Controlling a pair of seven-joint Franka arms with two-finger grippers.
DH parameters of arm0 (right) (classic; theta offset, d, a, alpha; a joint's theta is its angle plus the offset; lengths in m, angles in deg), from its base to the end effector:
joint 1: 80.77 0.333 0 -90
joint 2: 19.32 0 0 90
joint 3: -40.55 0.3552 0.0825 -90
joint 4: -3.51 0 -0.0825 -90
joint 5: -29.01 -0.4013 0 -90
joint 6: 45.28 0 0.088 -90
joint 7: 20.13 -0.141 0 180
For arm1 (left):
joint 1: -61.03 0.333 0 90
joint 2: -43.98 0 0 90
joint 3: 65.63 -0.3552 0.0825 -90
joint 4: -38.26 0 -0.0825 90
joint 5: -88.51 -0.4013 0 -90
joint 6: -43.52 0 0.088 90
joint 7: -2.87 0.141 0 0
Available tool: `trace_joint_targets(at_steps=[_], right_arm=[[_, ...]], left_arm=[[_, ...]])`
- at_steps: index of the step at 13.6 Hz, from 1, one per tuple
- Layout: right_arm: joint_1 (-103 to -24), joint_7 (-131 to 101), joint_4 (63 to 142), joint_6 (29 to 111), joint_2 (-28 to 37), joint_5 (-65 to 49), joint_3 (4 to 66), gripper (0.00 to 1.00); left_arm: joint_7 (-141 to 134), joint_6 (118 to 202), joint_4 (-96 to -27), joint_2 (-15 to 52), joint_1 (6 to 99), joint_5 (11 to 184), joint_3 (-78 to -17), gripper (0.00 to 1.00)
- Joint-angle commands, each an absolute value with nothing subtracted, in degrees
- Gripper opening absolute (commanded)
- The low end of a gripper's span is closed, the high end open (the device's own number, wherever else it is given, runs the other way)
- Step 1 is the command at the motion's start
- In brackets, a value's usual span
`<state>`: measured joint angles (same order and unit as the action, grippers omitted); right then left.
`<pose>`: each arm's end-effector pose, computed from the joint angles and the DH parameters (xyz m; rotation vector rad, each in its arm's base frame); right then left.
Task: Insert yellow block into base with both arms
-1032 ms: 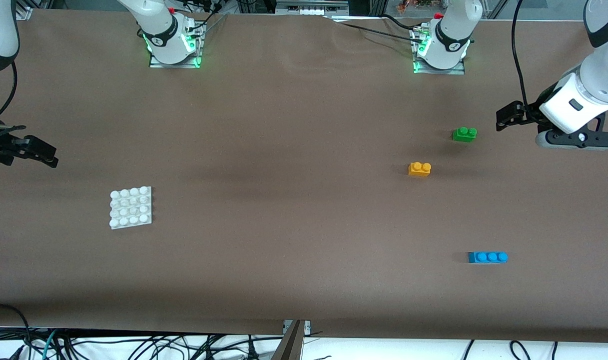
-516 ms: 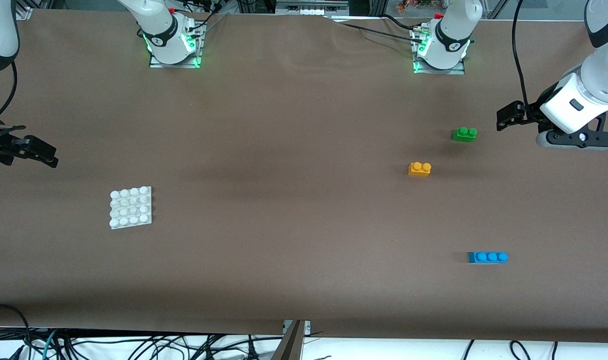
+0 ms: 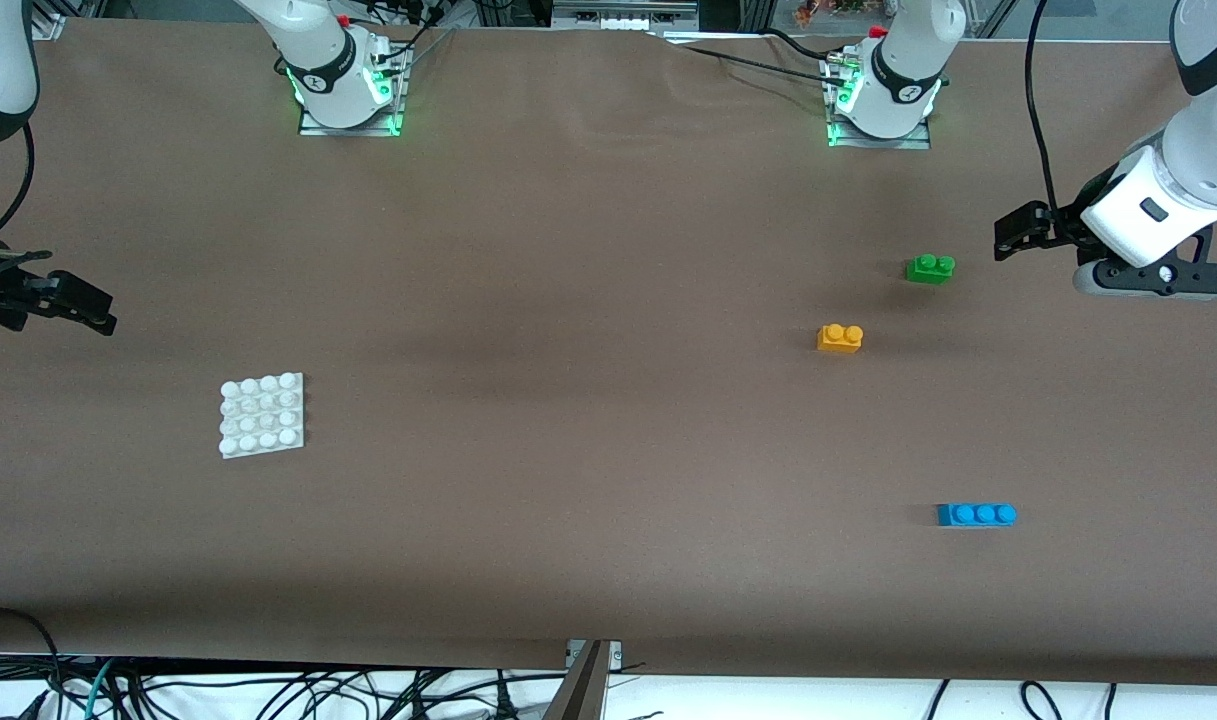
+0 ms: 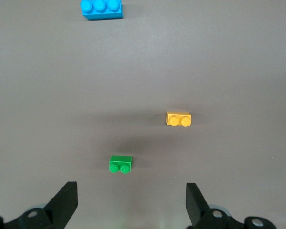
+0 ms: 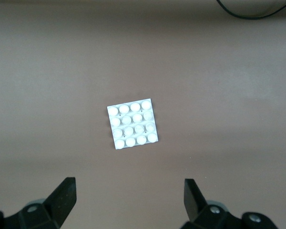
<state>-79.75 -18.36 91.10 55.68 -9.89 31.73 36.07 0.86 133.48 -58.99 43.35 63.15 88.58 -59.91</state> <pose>0.6440 -0.0410 0.5686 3.0770 -0.0317 0.1023 0.5618 -0.0353 0.5622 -3.1294 0.0434 0.2165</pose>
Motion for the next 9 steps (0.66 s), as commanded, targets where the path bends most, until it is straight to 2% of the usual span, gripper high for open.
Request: trace_joint_targets(at_steps=[1,5,9], right_arm=[[-80.1,-17.8,91.2,56.1,-10.3,32.2,36.4,1.00],[-80.0,-17.7,91.2,56.1,-9.4,32.3,36.4,1.00],[-80.3,-16.6,91.3,56.6,-5.1,32.5,36.3,1.00]], left_arm=[[1.7,132.4,-58.2,43.5,63.1,88.9,-60.2,1.00],[1.8,132.2,-58.1,43.5,63.1,88.9,-60.2,1.00],[2.1,132.0,-58.2,43.5,63.2,88.9,-60.3,1.00]])
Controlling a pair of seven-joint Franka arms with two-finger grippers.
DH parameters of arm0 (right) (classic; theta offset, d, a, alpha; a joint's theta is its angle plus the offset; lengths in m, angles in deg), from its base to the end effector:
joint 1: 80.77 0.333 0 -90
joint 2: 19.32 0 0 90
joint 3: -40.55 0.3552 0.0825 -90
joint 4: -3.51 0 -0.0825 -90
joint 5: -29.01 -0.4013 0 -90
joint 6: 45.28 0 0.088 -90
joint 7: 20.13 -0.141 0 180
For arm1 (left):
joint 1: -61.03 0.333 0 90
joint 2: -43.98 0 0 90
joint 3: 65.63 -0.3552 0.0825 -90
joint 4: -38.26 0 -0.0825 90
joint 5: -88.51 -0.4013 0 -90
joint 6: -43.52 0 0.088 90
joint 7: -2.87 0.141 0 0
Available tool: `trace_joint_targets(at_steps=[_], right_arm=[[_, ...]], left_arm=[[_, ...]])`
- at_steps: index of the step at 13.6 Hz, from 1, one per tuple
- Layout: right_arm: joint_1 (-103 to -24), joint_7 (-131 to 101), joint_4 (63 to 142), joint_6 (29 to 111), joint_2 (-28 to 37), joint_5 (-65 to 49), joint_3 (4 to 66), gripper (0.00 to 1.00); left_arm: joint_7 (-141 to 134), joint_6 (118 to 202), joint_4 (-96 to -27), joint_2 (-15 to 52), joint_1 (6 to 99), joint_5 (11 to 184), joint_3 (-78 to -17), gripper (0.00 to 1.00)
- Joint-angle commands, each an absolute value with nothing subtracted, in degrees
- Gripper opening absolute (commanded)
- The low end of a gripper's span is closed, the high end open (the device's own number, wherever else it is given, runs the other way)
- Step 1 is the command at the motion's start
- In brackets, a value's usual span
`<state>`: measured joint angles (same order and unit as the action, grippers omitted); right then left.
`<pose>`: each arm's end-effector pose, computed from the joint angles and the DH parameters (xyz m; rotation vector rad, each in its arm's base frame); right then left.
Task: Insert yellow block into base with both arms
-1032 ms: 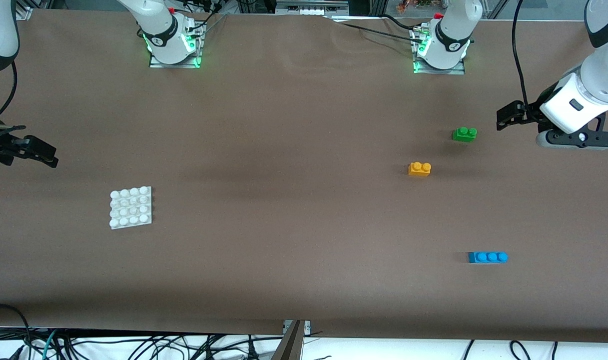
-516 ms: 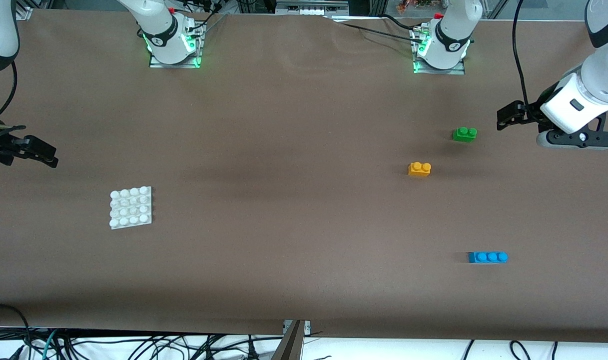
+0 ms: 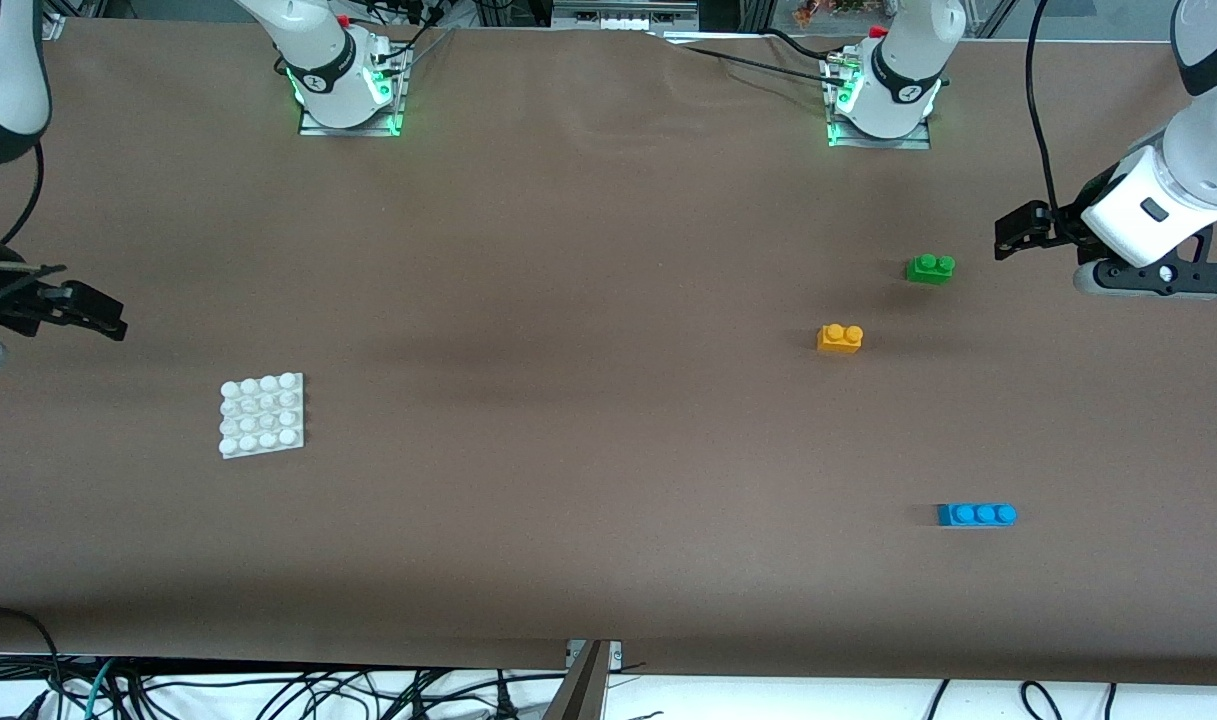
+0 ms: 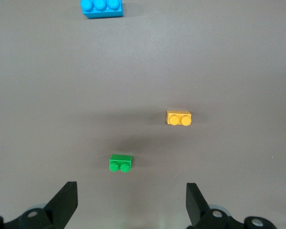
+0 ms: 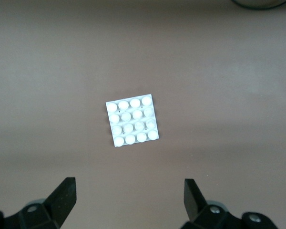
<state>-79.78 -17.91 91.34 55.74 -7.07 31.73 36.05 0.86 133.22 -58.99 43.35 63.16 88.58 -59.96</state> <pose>0.6544 -0.0414 0.5347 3.0774 -0.0183 0.0213 0.5612 -0.0346 0.5619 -3.1287 0.0418 0.2236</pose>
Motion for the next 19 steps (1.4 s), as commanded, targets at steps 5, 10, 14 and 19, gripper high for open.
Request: trace_joint_targets(at_steps=[5,10,14,19], right_arm=[[-81.6,-12.2,92.0,61.8,3.3,32.9,36.3,1.00],[-81.9,-11.8,92.0,69.1,11.6,32.7,36.3,1.00],[-81.9,-11.8,93.1,76.0,16.6,32.7,36.3,1.00],[-81.8,-11.6,95.4,80.8,18.8,32.5,36.4,1.00]], left_arm=[[2.1,132.0,-58.1,43.5,63.2,88.9,-60.2,1.00],[1.8,132.0,-58.2,43.5,63.2,89.2,-60.3,1.00],[1.6,132.0,-58.1,43.5,63.2,89.4,-60.3,1.00],[1.7,132.0,-58.1,43.5,63.2,89.4,-60.3,1.00]])
